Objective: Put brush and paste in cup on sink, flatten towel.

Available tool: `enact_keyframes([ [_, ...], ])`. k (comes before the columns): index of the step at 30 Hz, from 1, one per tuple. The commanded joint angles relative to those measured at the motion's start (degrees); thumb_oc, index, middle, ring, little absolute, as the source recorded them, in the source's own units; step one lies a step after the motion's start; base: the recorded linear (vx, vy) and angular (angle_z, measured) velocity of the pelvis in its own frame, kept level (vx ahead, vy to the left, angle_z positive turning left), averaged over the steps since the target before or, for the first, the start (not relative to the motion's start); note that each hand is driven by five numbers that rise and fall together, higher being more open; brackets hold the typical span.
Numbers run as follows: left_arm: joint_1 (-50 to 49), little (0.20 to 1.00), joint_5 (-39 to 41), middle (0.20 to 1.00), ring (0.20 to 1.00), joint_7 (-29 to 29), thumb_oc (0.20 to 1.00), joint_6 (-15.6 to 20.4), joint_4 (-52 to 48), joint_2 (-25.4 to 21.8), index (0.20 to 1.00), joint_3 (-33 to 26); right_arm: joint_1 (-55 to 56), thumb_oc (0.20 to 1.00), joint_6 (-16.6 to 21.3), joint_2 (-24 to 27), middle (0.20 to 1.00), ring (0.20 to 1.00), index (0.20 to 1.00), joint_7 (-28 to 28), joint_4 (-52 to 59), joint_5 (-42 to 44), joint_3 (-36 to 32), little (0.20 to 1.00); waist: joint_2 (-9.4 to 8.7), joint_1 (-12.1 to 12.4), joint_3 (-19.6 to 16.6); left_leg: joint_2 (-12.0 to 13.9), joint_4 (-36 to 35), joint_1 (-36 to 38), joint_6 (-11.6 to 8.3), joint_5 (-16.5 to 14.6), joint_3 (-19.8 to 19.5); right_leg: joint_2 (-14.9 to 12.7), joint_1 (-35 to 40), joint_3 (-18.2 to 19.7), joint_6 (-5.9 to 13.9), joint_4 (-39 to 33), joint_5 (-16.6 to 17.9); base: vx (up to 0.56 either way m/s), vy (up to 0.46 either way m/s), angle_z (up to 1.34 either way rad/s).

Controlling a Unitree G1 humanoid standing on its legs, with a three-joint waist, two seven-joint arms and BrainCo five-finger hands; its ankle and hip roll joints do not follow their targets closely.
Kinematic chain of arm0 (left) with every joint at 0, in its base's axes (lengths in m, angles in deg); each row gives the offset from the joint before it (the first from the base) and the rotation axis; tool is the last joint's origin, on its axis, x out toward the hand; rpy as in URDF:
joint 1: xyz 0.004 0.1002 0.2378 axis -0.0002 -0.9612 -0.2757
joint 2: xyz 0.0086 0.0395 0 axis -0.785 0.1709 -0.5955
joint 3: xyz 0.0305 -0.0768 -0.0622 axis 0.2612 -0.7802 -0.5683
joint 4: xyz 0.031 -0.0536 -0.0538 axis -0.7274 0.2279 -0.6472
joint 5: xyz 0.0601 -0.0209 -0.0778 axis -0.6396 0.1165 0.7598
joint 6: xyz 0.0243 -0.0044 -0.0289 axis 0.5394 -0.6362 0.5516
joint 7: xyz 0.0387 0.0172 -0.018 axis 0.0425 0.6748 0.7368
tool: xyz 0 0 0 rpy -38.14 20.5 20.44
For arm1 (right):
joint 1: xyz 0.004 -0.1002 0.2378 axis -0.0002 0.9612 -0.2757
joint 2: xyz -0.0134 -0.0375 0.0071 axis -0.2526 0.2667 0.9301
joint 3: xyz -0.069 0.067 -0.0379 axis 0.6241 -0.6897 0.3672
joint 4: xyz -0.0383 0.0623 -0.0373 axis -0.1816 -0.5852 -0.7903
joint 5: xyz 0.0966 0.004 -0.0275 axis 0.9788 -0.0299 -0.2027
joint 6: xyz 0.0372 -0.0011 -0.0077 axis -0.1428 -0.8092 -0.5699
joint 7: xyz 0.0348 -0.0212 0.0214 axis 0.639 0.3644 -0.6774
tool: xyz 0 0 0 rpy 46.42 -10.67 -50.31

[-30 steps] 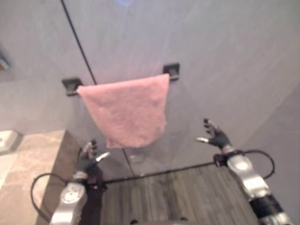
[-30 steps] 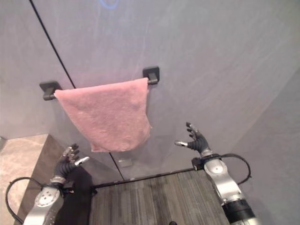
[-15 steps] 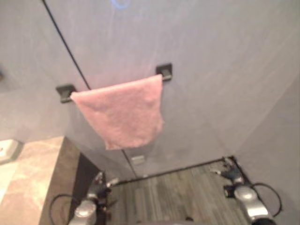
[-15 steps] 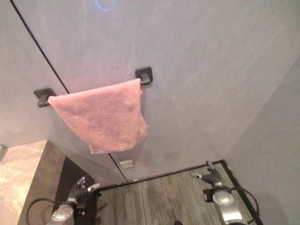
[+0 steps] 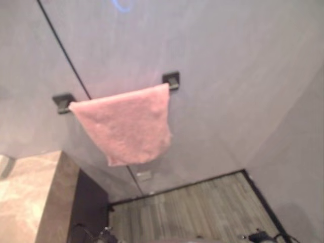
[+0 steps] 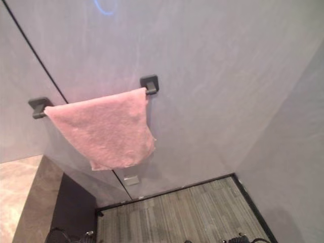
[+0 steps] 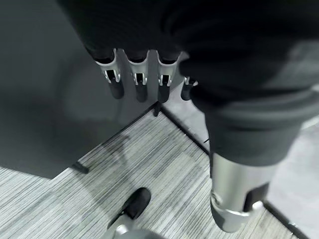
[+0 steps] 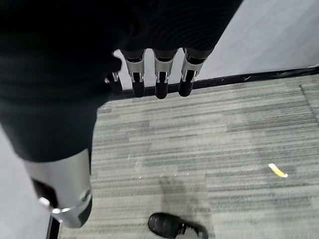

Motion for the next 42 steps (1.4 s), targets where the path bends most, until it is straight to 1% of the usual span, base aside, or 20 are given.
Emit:
enact_keyframes([
  [1,4.71,1.0,-1.1,1.0,1.0,1.21,1.0,0.14,2.45,-1.97,1.0,-2.63,-3.58,1.0,1.26,0.31,1.0,1.0,1.0,-0.49,-0.85,-3.31,1.83,1.0,-1.84,0.08,3.78,5.06,1.26,2.23,-2.45,3.18,0.12,1.46,-2.32,-0.73,-0.73,6.66,-4.44,0.01,-0.236,0.19],
  [2,4.48,1.0,0.84,1.0,1.0,0.76,1.0,0.06,3.81,-1.82,1.0,-4.43,-3.14,1.0,1.25,0.69,1.0,1.0,1.0,-1.34,-1.2,-5.16,2.95,1.0,-2.29,0.43,4.39,6.51,3.58,1.17,-3.0,5.08,0.3,2.18,-1.45,-1.54,-1.59,6.08,-4.74,0.0,-0.303,0.19],
  [3,4.49,1.0,1.59,1.0,1.0,0.53,1.0,0.03,4.04,-1.79,1.0,-4.98,-3.07,1.0,1.07,0.9,1.0,1.0,1.0,-1.98,-1.51,-5.85,3.41,1.0,-2.55,0.78,4.78,6.74,4.8,0.53,-2.87,5.72,0.35,2.26,-1.14,-1.96,-1.9,5.82,-4.7,0.0,-0.245,0.21],
  [4,4.49,1.0,1.59,1.0,1.0,0.52,1.0,0.02,4.03,-1.79,1.0,-5.01,-3.11,1.0,1.09,0.9,1.0,1.0,1.0,-1.99,-1.53,-5.86,3.42,1.0,-2.55,0.65,4.8,6.75,4.93,0.42,-2.88,5.67,0.2,2.27,-1.09,-2.08,-1.91,5.77,-4.68,-0.03,-0.145,0.27],
  [5,4.78,1.0,1.78,1.0,1.0,0.36,1.0,0.07,4.3,-1.78,1.0,-5.12,-2.93,1.0,1.01,1.28,1.0,1.0,1.0,-2.16,-1.88,-6.1,3.24,1.0,-2.99,0.61,5.3,6.62,7.06,-0.79,-2.62,5.7,1.75,1.91,-0.7,-3.14,-2.03,5.6,-4.55,0.03,-0.181,0.31],
  [6,5.01,1.0,1.23,1.0,1.0,-0.11,1.0,-0.32,4.69,-1.57,1.0,-4.93,-2.55,1.0,0.88,1.64,1.0,1.0,1.0,-2.0,-1.95,-5.42,2.11,1.0,-3.68,-0.21,5.33,6.11,8.55,-1.61,-2.5,4.3,6.67,1.28,0.49,-4.43,-1.96,5.21,-5.35,-0.02,-0.216,0.56],
  [7,5.07,1.0,1.46,1.0,1.0,-0.1,1.0,-0.39,5.03,-1.52,1.0,-5.55,-2.55,1.0,0.72,1.73,1.0,1.0,1.0,-2.11,-2.18,-4.73,1.38,1.0,-3.87,0.16,5.7,4.67,9.19,-2.64,-1.41,3.78,7.35,1.04,0.61,-4.84,-2.04,4.72,-4.43,0.01,-0.178,0.7],
  [8,4.84,1.0,1.77,1.0,1.0,-0.04,1.0,-0.29,5.42,-1.25,1.0,-5.94,-2.47,1.0,0.81,1.69,1.0,1.0,1.0,-1.99,-2.04,-4.43,0.98,1.0,-4.04,0.32,5.68,3.22,9.55,-3.09,-1.1,2.99,7.19,0.95,0.98,-4.76,-1.9,4.16,-4.09,-0.03,-0.098,0.68],
  [12,4.32,1.0,2.22,1.0,1.0,-0.43,1.0,-0.16,6.82,-0.65,1.0,-6.86,-2.57,1.0,0.98,0.81,1.0,1.0,1.0,-3.03,-2.17,-5.29,1.62,1.0,-4.88,1.2,5.39,-3.19,10.52,-3.74,1.07,-1.34,3.77,1.1,1.27,-3.27,-1.62,3.01,-2.86,0.05,-0.084,0.13],
  [13,4.21,1.0,2.56,1.0,1.0,-0.45,1.0,0.0,7.14,-0.51,1.0,-7.09,-2.61,1.0,1.08,0.58,1.0,1.0,1.0,-3.31,-2.27,-5.66,1.94,1.0,-5.13,1.85,5.47,-5.18,11.24,-4.34,1.68,-2.56,1.52,1.33,1.29,-2.71,-1.69,2.98,-2.81,0.03,-0.051,-0.02],
  [14,4.23,1.0,2.56,1.0,1.0,-0.45,1.0,0.01,7.15,-0.52,1.0,-7.09,-2.63,1.0,1.08,0.57,1.0,1.0,1.0,-3.31,-2.28,-5.66,1.94,1.0,-5.13,1.82,5.3,-5.18,11.23,-4.58,1.7,-2.45,1.49,1.33,1.08,-2.74,-1.7,2.95,-2.71,0.02,-0.056,-0.28],
  [15,3.89,1.0,3.22,1.0,1.0,-0.61,1.0,0.11,7.57,-0.31,1.0,-7.55,-2.76,1.0,1.22,0.22,1.0,1.0,1.0,-3.62,-2.35,-5.84,2.29,1.0,-5.37,2.23,5.42,-6.68,11.17,-4.81,2.12,-3.2,-0.17,1.71,1.1,-2.26,-1.61,3.01,-2.58,0.01,-0.034,-0.36],
  [17,2.89,1.0,4.43,1.0,1.0,-0.64,1.0,-0.04,8.22,-0.07,1.0,-8.66,-2.55,1.0,1.12,-0.59,1.0,1.0,1.0,-3.75,-2.15,-5.95,2.36,1.0,-5.32,2.12,4.79,-6.77,8.81,-2.59,2.67,-3.2,0.29,2.51,1.09,-1.55,-1.56,2.66,-2.31,0.06,-0.028,-0.32],
  [19,2.64,1.0,4.57,1.0,1.0,-0.67,1.0,-0.11,8.66,-0.17,1.0,-9.06,-2.37,1.0,1.17,-0.8,1.0,1.0,1.0,-3.76,-2.21,-5.68,2.22,1.0,-5.21,2.03,4.42,-6.76,7.72,-1.86,2.82,-3.01,0.24,2.71,1.27,-1.41,-1.54,2.37,-2.41,0.07,0.005,-0.2],
  [20,2.01,1.0,4.13,1.0,1.0,-0.69,1.0,-0.29,9.22,-0.19,1.0,-9.11,-2.14,1.0,1.21,-1.18,1.0,1.0,1.0,-3.82,-2.14,-5.46,2.08,1.0,-4.94,1.98,3.87,-6.71,6.01,-0.63,2.92,-2.72,-0.02,2.97,1.53,-1.34,-1.58,2.02,-2.5,0.07,0.015,-0.09],
  [21,2.01,1.0,4.13,1.0,1.0,-0.69,1.0,-0.29,9.22,-0.19,1.0,-9.11,-2.14,1.0,1.21,-1.18,1.0,1.0,1.0,-3.82,-2.14,-5.46,2.08,1.0,-4.94,1.98,3.88,-6.71,5.99,-0.6,2.92,-2.71,-0.01,2.97,1.54,-1.34,-1.58,2.01,-2.5,0.06,0.046,0.01],
  [24,0.9,1.0,2.75,1.0,1.0,-1.16,1.0,-0.45,9.89,-0.02,1.0,-8.87,-1.64,1.0,1.35,-1.3,1.0,1.0,1.0,-4.13,-2.01,-5.05,1.72,1.0,-4.18,1.92,3.31,-6.78,3.42,1.01,3.08,-2.5,-0.03,3.05,2.05,-1.21,-1.32,1.03,-2.64,0.02,0.05,0.02],
  [28,0.56,1.0,2.39,1.0,1.0,-1.23,1.0,-0.3,9.69,0.21,1.0,-8.36,-1.44,1.0,1.26,-1.37,1.0,1.0,1.0,-4.09,-2.16,-5.08,1.77,1.0,-3.91,1.97,3.17,-6.93,2.42,1.71,3.23,-2.5,-0.01,2.88,2.29,-1.08,-1.13,0.46,-2.54,0.0,0.068,0.0],
  [33,0.38,1.0,3.93,1.0,1.0,-1.38,1.0,0.18,7.95,1.3,1.0,-7.84,-1.05,1.0,1.0,-1.97,1.0,1.0,1.0,-4.28,-2.46,-4.15,1.3,1.0,-3.67,2.06,2.83,-7.27,2.01,2.16,3.68,-2.96,0.14,2.26,2.63,-0.87,-0.67,0.1,-2.21,0.0,0.064,-0.04],
  [42,0.6,1.0,3.56,1.0,1.0,-2.06,1.0,0.11,7.02,2.26,1.0,-6.52,-1.62,1.0,0.77,-3.74,1.0,1.0,1.0,-5.3,-2.35,-3.1,2.2,1.0,-3.76,2.23,2.2,-7.73,1.82,3.02,4.45,-3.93,0.35,1.72,2.83,0.26,-0.09,-0.1,-1.66,0.0,0.049,-0.05],
])
